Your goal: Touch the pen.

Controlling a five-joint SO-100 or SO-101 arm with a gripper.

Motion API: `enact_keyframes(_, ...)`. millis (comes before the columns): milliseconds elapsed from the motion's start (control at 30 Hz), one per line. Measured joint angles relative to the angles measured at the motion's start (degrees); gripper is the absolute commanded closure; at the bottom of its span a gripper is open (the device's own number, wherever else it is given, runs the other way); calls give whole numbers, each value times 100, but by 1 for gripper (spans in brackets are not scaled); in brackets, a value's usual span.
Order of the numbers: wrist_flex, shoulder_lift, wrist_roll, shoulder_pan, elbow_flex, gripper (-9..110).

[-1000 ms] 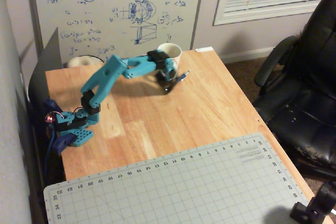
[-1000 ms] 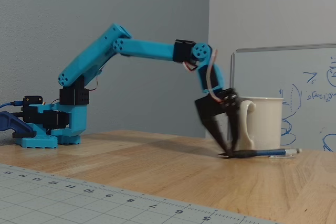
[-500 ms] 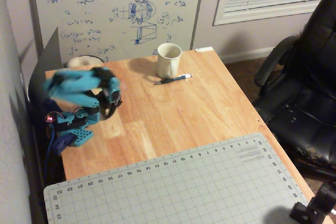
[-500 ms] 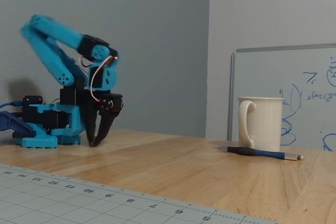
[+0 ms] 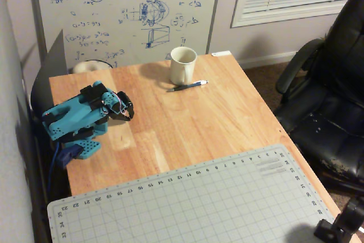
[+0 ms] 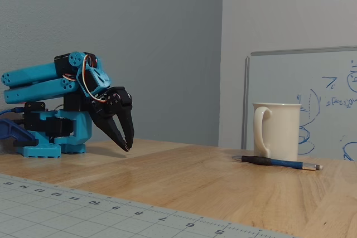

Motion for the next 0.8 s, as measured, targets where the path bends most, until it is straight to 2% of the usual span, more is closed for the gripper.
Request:
enact_keyframes(667, 0, 0, 35, 0, 0, 101)
enact_keyframes(800, -334, 0, 35, 0, -9, 101)
